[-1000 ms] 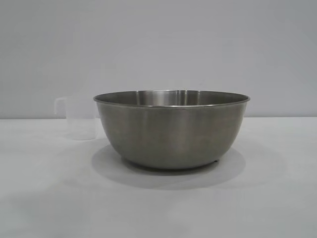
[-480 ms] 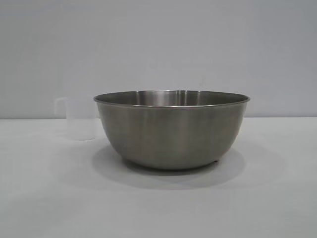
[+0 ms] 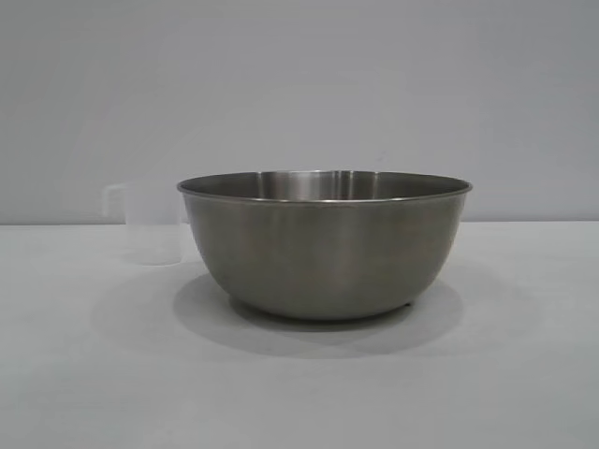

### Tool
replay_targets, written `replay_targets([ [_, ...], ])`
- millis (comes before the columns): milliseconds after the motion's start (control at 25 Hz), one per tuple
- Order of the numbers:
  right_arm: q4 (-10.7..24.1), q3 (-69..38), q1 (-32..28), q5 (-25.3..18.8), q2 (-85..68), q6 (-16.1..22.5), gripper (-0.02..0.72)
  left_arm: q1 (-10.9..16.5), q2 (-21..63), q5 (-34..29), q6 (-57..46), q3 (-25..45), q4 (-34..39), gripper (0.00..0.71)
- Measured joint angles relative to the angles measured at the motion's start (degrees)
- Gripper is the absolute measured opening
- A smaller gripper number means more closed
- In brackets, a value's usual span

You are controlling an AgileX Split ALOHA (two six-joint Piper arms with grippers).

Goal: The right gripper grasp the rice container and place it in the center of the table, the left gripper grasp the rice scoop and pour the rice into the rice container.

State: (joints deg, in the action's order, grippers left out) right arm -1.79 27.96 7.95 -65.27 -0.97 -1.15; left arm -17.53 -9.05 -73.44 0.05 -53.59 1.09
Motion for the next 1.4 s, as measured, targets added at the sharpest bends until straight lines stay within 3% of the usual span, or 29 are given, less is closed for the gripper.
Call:
replay_targets([
  [280,0.00,0.00,0.00,0.00,0.00,0.00,0.566,0.00,5.16,-0.08,0.41,3.23,-2.49,0.461],
  [480,0.00,0.00,0.00,0.00,0.00,0.00,0.566,0.00,9.74,0.03,0.54,12.76,-5.05,0.461],
  [800,0.00,0.00,0.00,0.00,0.00,0.00,0.566,0.00,10.16,7.51,0.66,25.02,-3.60,0.461],
  [1400,0.00,0.00,0.00,0.00,0.00,0.00,0.566,0.00,10.16,9.12,0.66,25.87,-2.54,0.461],
])
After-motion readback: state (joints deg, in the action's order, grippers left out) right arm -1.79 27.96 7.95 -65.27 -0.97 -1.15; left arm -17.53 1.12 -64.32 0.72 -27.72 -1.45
